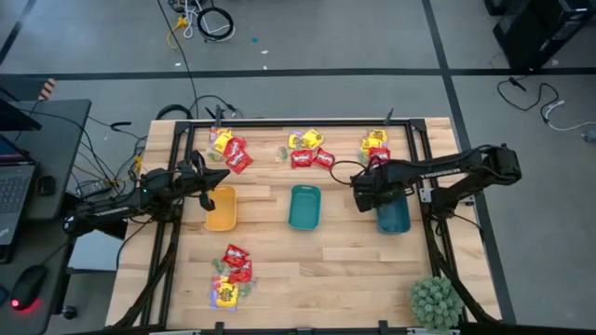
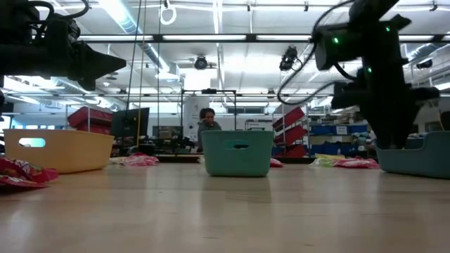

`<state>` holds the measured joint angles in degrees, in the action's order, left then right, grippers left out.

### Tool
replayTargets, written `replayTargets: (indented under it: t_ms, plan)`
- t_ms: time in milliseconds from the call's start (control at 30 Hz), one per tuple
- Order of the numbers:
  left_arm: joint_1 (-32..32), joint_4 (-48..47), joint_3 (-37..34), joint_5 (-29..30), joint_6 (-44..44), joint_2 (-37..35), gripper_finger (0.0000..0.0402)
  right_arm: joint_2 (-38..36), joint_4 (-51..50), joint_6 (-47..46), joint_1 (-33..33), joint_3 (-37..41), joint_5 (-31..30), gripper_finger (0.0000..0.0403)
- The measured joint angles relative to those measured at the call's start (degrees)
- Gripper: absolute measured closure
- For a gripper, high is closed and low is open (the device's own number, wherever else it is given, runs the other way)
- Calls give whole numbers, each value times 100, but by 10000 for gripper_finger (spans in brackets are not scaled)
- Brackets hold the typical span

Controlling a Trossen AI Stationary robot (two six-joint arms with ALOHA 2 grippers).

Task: Sort candy
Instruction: Put the green transparent candy into the blue bin

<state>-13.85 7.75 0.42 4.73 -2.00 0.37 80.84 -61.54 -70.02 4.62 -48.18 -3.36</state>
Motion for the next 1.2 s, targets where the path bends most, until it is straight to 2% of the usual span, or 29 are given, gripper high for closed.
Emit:
replayTargets:
  t_ms: [100, 167, 267, 367, 500, 767, 933, 1200]
  plan:
    - [0, 0, -1, 0, 0, -1, 397, 0, -248, 588, 1, -525, -78, 233]
    - [0, 0, 1, 0, 0, 1, 397, 0, -258, 1072, 91, -883, -375, 222]
    - [0, 0, -1, -2, -12, 0, 397, -2, -93, 1750, 382, -1293, -889, 216]
    - [0, 0, 0, -2, -17, 1, 397, -2, 267, 2533, 777, -1441, -1152, 217]
    - [1, 0, 0, -2, -40, -1, 397, 53, 817, 3501, 1441, -1445, -1197, 221]
    - [-4, -119, 1, -8, -144, 1, 397, 378, 1286, 4778, 2425, -1423, -1155, 208]
    - [-2, -200, -1, -4, -144, 1, 397, 910, 1318, 5307, 2716, -1416, -1008, 195]
    - [-2, -283, -1, -4, -146, 1, 397, 1644, 1453, 5623, 2930, -1416, -924, 177]
